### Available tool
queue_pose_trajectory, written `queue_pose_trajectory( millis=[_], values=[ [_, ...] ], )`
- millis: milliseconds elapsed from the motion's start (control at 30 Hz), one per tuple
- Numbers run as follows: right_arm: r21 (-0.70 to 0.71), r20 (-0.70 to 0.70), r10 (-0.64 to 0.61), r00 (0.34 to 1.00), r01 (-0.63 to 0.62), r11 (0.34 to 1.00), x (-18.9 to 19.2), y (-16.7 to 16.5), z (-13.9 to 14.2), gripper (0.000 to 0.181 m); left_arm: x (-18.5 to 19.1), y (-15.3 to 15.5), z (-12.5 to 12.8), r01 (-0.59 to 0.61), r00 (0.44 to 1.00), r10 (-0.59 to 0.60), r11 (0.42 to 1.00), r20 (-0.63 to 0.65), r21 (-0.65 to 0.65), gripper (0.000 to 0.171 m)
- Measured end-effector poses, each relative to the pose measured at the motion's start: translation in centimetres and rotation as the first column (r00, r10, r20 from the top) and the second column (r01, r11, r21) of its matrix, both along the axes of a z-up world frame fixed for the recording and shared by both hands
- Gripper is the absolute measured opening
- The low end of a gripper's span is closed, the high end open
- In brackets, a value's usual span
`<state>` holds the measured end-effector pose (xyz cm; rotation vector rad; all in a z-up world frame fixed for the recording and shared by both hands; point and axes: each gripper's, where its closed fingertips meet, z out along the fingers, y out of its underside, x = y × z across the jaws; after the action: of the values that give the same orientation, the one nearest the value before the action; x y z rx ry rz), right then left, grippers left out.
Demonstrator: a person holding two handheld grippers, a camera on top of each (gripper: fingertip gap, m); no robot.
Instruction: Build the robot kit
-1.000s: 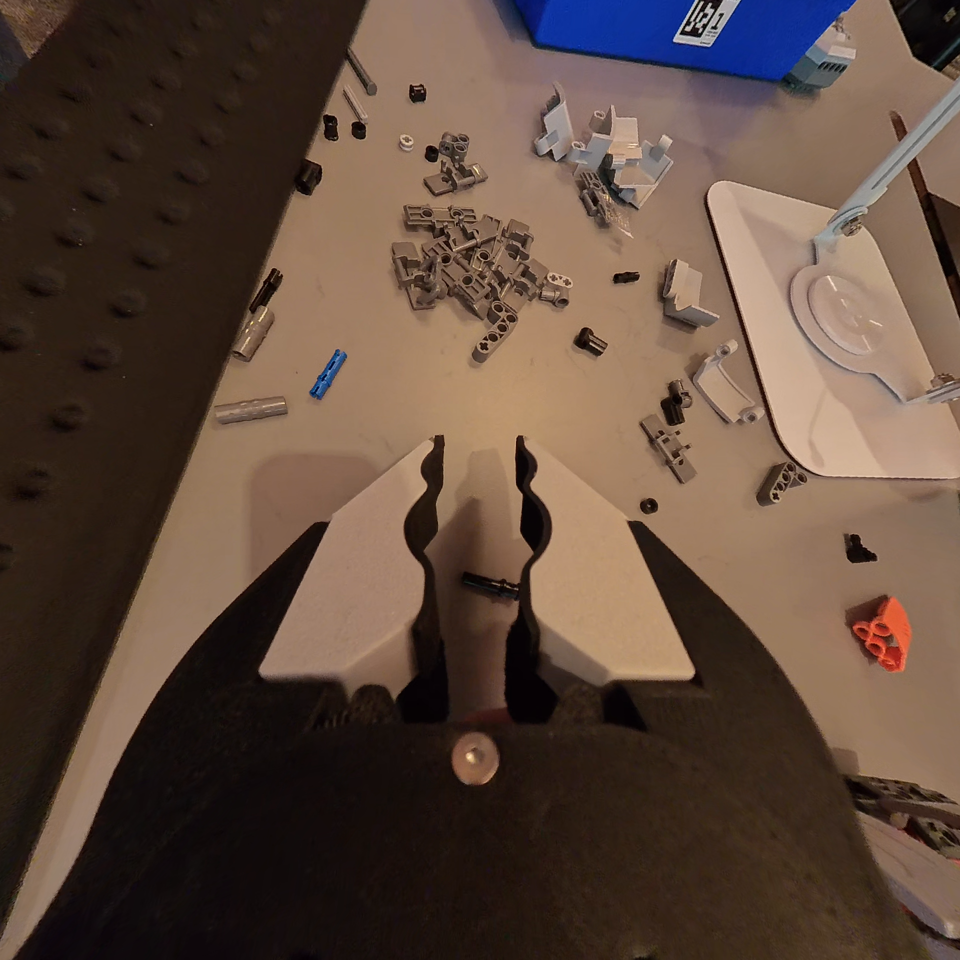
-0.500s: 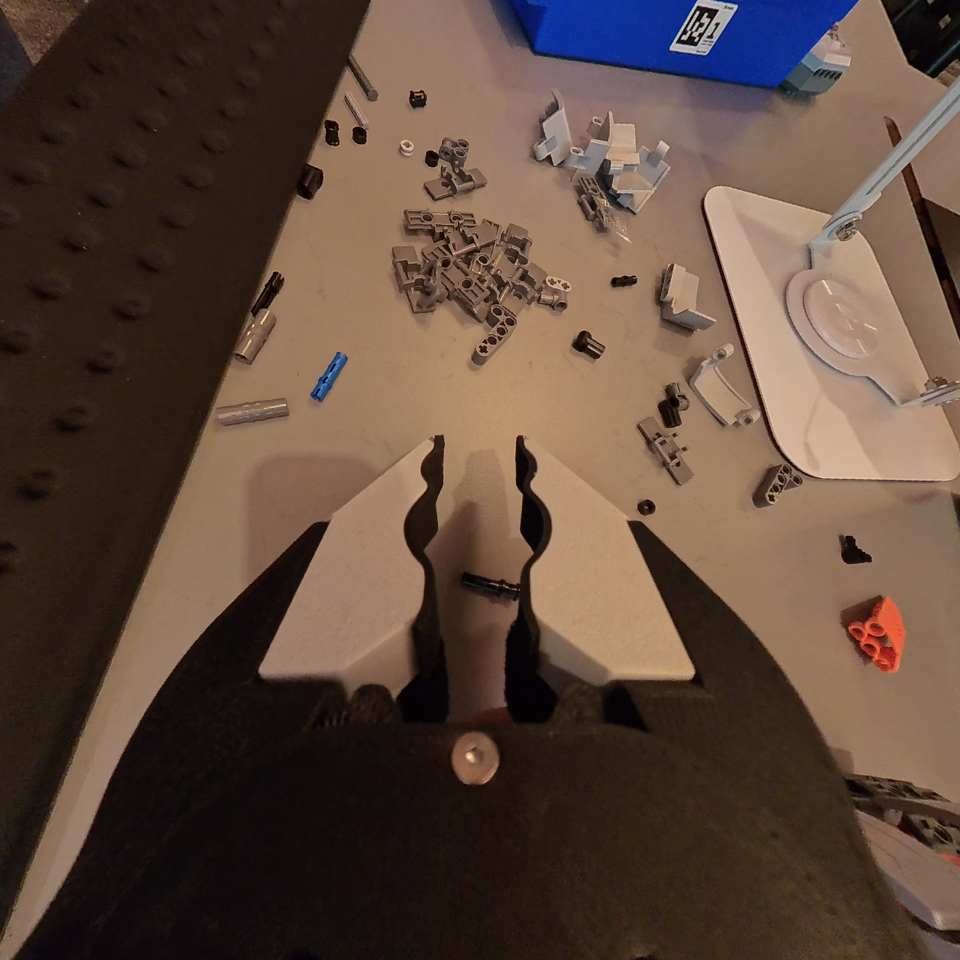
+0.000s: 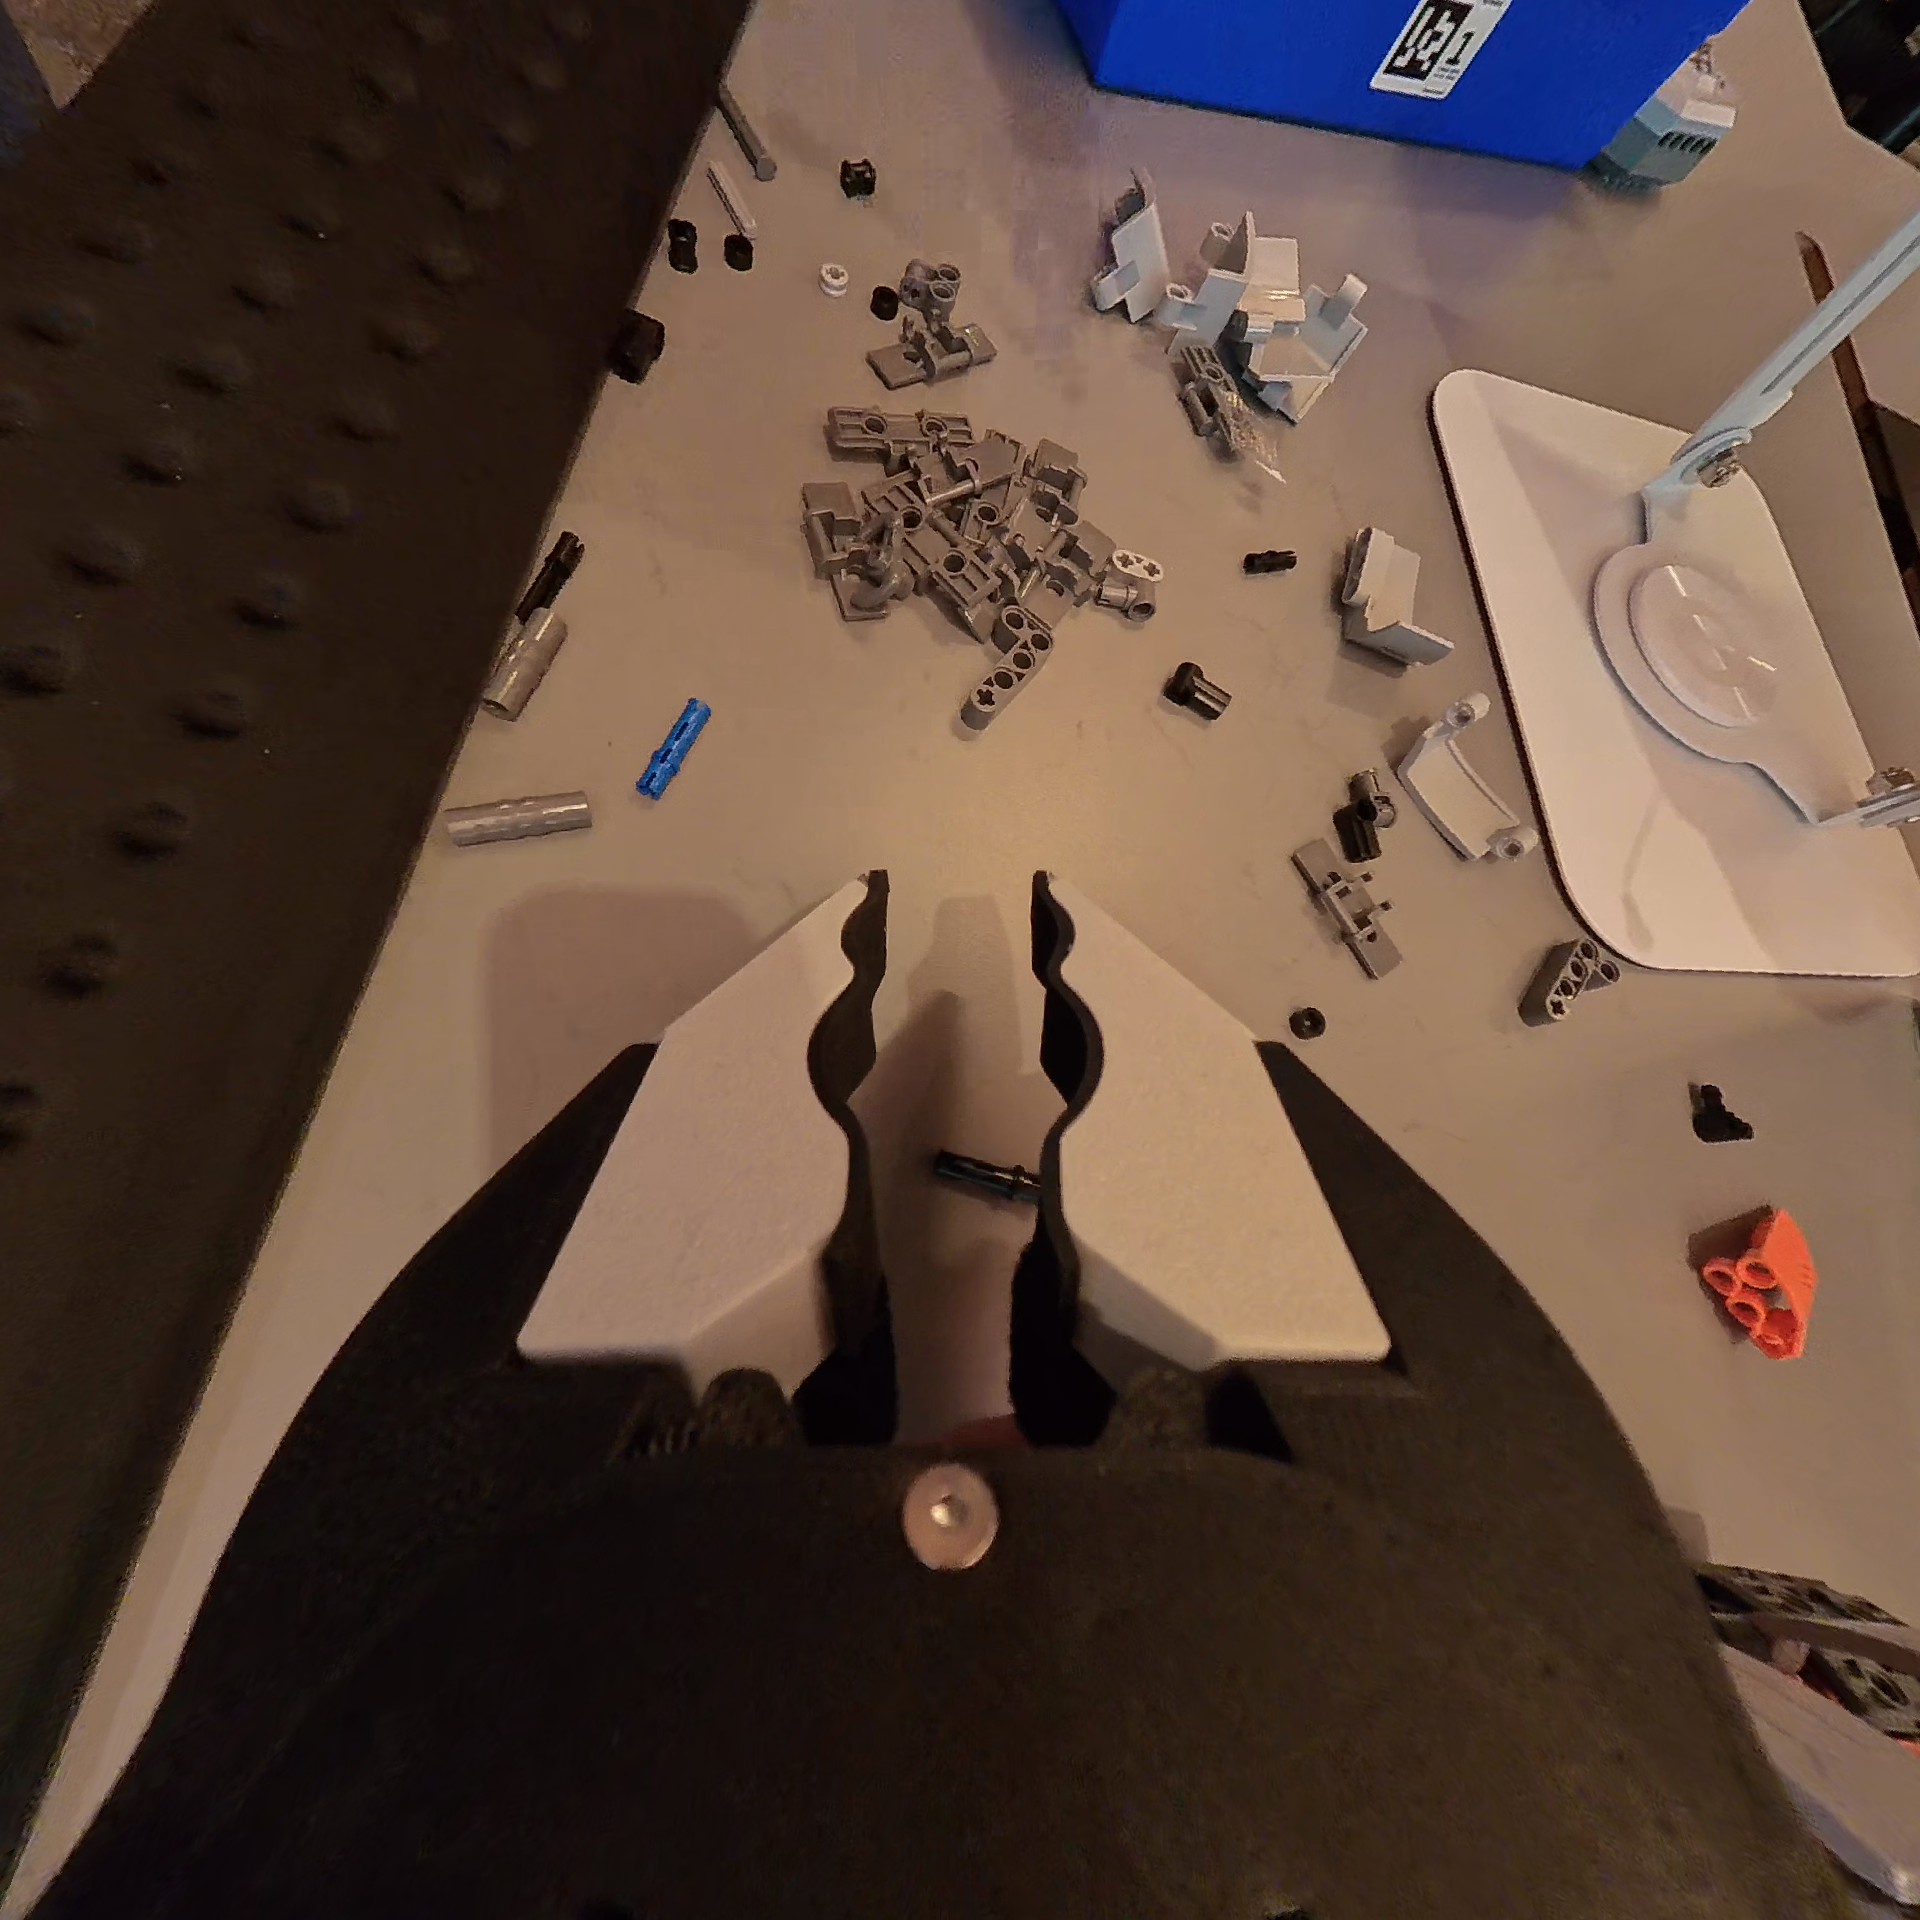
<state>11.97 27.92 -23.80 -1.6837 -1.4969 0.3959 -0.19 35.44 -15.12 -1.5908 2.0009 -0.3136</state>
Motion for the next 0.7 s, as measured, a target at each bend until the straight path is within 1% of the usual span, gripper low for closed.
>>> queue_pose_trajectory(
  millis=[67, 167, 233, 333, 367, 400, 433, 467, 533, 600, 633, 700],
  values=[
    [0.003, 0.003, 0.003, 1.000, -0.003, 1.000, 0.0, -0.1, 0.0, 0.025, 1.6, -2.3, -2.7, 0.065, 0.997, -0.067, 0.997, -0.042, -0.039, 0.009],
    [0.009, 0.004, 0.007, 1.000, -0.007, 1.000, -0.1, -0.1, 0.2, 0.025, 2.8, -3.9, -6.0, 0.110, 0.988, -0.116, 0.992, -0.107, -0.053, 0.009],
    [0.013, 0.003, 0.009, 1.000, -0.009, 1.000, -0.1, -0.2, 0.3, 0.025, 3.5, -4.7, -7.3, 0.121, 0.986, -0.130, 0.989, -0.105, -0.087, 0.009],
    [0.016, -0.006, 0.013, 1.000, -0.013, 1.000, -0.2, -0.4, 0.5, 0.025, 3.8, -4.6, -8.9, 0.122, 0.983, -0.128, 0.991, -0.134, -0.053, 0.010],
    [0.015, -0.011, 0.016, 1.000, -0.016, 1.000, -0.3, -0.5, 0.6, 0.025, 3.9, -4.8, -9.1, 0.118, 0.984, -0.126, 0.991, -0.129, -0.068, 0.014],
    [0.015, -0.012, 0.018, 1.000, -0.018, 1.000, -0.3, -0.5, 0.7, 0.025, 3.9, -4.9, -9.1, 0.114, 0.985, -0.123, 0.990, -0.125, -0.078, 0.022],
    [0.013, -0.012, 0.019, 1.000, -0.019, 1.000, -0.3, -0.5, 0.6, 0.025, 4.0, -4.8, -8.9, 0.107, 0.987, -0.114, 0.992, -0.114, -0.072, 0.028],
    [0.012, -0.012, 0.019, 1.000, -0.018, 1.000, -0.3, -0.5, 0.6, 0.025, 4.1, -4.8, -8.5, 0.108, 0.989, -0.115, 0.991, -0.098, -0.075, 0.030],
    [0.012, -0.015, 0.013, 1.000, -0.013, 1.000, -0.1, -0.4, 0.7, 0.025, 3.3, -4.8, -7.3, 0.106, 0.989, -0.113, 0.991, -0.093, -0.079, 0.029],
    [0.014, -0.018, 0.007, 1.000, -0.007, 1.000, 0.0, -0.3, 0.8, 0.025, 1.6, -3.7, -4.5, 0.082, 0.994, -0.086, 0.995, -0.072, -0.064, 0.024],
    [0.014, -0.019, 0.005, 1.000, -0.004, 1.000, 0.1, -0.3, 0.8, 0.025, 0.3, -2.8, -2.7, 0.049, 0.997, -0.053, 0.997, -0.060, -0.061, 0.023],
    [0.012, -0.019, 0.000, 1.000, 0.000, 1.000, 0.2, -0.2, 0.7, 0.025, -2.7, 0.6, 1.3, -0.062, 0.998, 0.062, 0.998, 0.010, -0.029, 0.018]
  ],
)
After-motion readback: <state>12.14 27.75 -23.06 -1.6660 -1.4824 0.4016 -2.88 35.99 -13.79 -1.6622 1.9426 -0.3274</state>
